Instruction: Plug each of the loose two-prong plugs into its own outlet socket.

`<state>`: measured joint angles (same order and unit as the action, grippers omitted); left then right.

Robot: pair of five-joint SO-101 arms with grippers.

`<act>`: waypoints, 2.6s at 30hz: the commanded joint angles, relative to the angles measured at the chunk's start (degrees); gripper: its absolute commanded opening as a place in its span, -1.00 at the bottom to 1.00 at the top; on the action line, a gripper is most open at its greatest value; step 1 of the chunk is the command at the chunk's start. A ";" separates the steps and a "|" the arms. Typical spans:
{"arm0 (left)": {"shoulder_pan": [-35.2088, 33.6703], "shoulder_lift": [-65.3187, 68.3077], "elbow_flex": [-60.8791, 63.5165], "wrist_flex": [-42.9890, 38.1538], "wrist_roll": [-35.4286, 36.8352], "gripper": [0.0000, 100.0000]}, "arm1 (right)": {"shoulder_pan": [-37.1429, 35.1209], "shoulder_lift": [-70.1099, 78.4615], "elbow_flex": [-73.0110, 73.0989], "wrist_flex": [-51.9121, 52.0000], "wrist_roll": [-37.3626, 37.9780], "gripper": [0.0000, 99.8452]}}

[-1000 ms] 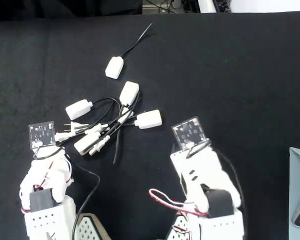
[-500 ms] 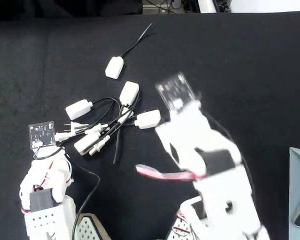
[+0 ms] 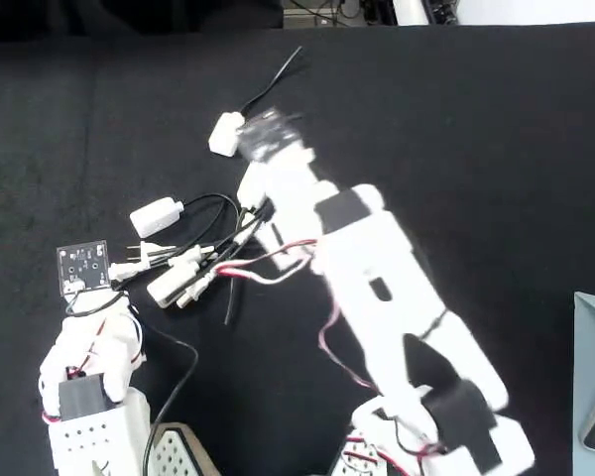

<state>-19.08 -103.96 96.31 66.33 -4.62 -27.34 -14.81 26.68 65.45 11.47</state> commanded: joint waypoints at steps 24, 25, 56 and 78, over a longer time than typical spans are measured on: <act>-0.48 -0.44 1.01 -0.97 0.18 -0.94 | -5.71 42.15 -36.79 6.95 -33.49 -0.66; -0.48 -0.44 1.01 -0.97 0.18 -0.94 | -5.71 42.77 -37.58 7.56 -33.49 -0.72; -0.57 -0.44 1.01 -0.97 0.18 -0.94 | 4.40 20.62 -36.44 28.48 2.02 -0.98; -1.80 -0.44 1.01 -1.05 0.62 -0.94 | -9.76 20.62 -16.75 13.36 -33.67 -0.98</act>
<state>-19.16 -103.96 96.31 66.33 -4.62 -36.22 8.66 8.57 85.32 -11.65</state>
